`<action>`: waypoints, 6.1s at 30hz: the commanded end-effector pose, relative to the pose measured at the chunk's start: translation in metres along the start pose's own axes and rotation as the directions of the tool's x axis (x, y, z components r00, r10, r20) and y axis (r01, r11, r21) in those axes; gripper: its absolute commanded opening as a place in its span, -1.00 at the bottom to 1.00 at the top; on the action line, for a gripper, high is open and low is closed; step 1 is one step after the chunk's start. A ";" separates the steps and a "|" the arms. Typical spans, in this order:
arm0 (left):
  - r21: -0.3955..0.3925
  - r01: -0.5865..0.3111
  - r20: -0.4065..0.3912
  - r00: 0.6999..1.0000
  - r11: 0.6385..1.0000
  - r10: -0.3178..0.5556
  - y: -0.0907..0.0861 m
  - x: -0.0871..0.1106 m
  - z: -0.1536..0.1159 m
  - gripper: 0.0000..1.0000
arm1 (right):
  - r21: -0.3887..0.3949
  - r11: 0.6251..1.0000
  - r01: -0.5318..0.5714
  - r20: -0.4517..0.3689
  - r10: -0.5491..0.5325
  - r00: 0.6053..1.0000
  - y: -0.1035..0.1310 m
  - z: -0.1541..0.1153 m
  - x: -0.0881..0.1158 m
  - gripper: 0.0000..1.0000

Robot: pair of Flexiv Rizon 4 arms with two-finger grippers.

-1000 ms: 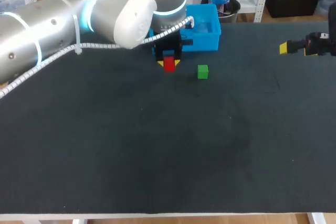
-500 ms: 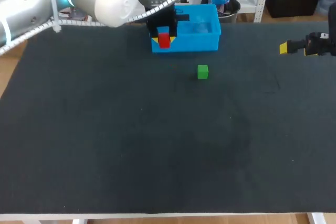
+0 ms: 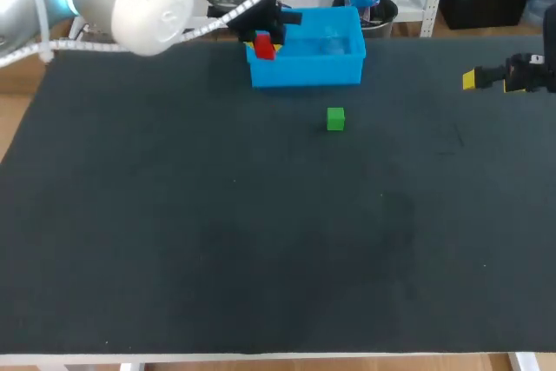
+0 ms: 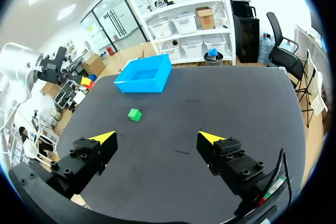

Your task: Use the left arm to pick the red cube and place it into the blue plastic box first, then use the right arm to grasp the green cube and put it into the same blue plastic box after the first action is fully finished.

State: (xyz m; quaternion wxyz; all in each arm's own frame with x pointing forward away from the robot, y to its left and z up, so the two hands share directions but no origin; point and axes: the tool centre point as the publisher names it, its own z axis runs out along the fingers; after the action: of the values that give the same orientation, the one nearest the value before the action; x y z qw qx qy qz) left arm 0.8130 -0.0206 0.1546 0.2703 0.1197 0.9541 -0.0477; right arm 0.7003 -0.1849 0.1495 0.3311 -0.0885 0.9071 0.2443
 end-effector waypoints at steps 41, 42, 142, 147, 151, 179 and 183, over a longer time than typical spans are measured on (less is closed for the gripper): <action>0.153 -0.109 0.186 0.979 0.982 0.079 0.002 -0.072 0.073 -1.00 | 0.001 1.000 0.001 0.000 -0.001 1.000 0.000 0.000 0.000 1.00; 0.153 -0.109 0.185 0.980 0.982 0.080 0.002 -0.075 0.077 -1.00 | 0.001 1.000 0.001 0.000 -0.001 1.000 0.000 0.000 0.000 1.00; 0.096 -0.099 0.143 0.986 0.990 0.085 0.023 -0.057 0.056 1.00 | 0.001 1.000 0.001 0.000 -0.001 1.000 0.000 0.000 0.000 1.00; 0.109 -0.088 0.166 0.984 0.990 0.070 0.040 -0.024 0.023 1.00 | 0.001 1.000 0.001 0.000 -0.001 1.000 0.000 0.000 0.000 1.00; 0.121 -0.074 0.174 0.983 0.990 0.052 0.051 0.007 -0.003 1.00 | 0.001 1.000 0.001 0.000 -0.001 1.000 0.000 0.000 0.000 1.00; 0.194 -0.016 0.156 0.988 0.981 -0.015 0.073 0.140 -0.072 1.00 | 0.001 1.000 0.001 0.000 -0.001 1.000 0.000 0.000 0.000 1.00; 0.212 -0.027 0.139 0.990 0.977 -0.003 0.079 0.140 -0.070 1.00 | 0.001 1.000 0.001 0.000 -0.001 1.000 0.000 0.000 0.000 1.00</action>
State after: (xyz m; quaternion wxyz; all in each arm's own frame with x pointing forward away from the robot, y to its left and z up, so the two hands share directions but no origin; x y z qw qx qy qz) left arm 0.6957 0.0839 0.1363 0.3092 0.1467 0.9287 -0.1431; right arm 0.7004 -0.1849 0.1495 0.3311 -0.0885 0.9071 0.2443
